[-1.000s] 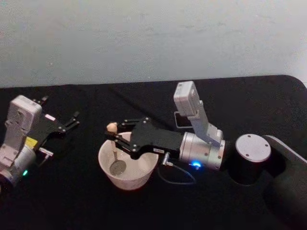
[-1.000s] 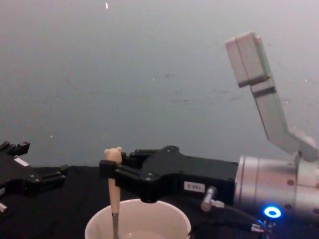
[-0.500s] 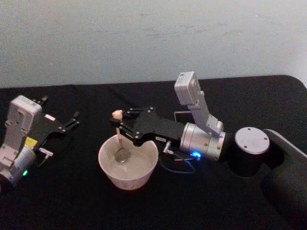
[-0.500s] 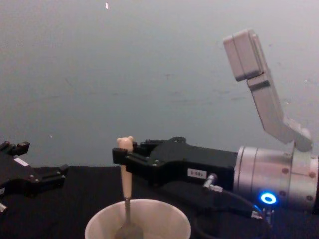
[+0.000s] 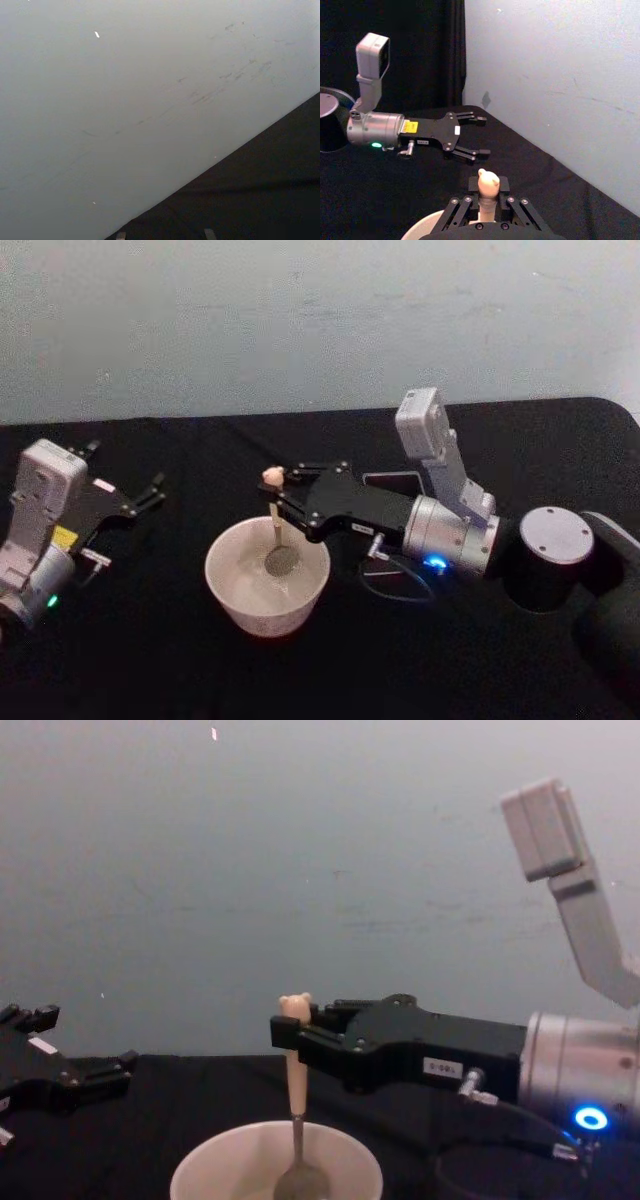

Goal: Pick up the stirring spoon with one hand, stir inside the cup, then place it back in its original position.

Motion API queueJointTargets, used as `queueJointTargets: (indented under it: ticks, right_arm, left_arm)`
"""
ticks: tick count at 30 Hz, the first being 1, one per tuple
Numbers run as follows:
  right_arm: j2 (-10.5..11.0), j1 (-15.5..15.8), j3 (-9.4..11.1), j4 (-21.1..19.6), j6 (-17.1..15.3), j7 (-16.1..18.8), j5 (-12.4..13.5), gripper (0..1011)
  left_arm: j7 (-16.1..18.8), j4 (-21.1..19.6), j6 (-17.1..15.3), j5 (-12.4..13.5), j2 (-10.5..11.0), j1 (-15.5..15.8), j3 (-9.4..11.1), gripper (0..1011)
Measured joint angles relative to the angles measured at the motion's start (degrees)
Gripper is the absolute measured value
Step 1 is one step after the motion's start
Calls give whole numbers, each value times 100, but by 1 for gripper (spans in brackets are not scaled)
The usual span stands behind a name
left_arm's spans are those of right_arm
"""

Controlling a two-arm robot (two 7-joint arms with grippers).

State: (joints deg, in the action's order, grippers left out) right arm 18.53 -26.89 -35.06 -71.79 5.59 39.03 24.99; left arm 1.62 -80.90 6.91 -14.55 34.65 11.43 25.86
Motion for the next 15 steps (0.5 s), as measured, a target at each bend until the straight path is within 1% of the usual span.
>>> queueJointTargets:
  ticks: [2, 9, 15]
  right_arm:
    - [77, 66, 22, -120, -21, 34, 36, 215]
    - [224, 205, 31, -387, -52, 153, 148, 214]
    - [346, 328, -21, -666, -98, 248, 253, 215]
  left_arm:
    - [0, 0, 0, 0, 0, 0, 0, 1001]
    - [0, 0, 0, 0, 0, 0, 0, 1001]
    - [0, 0, 0, 0, 0, 0, 0, 1001]
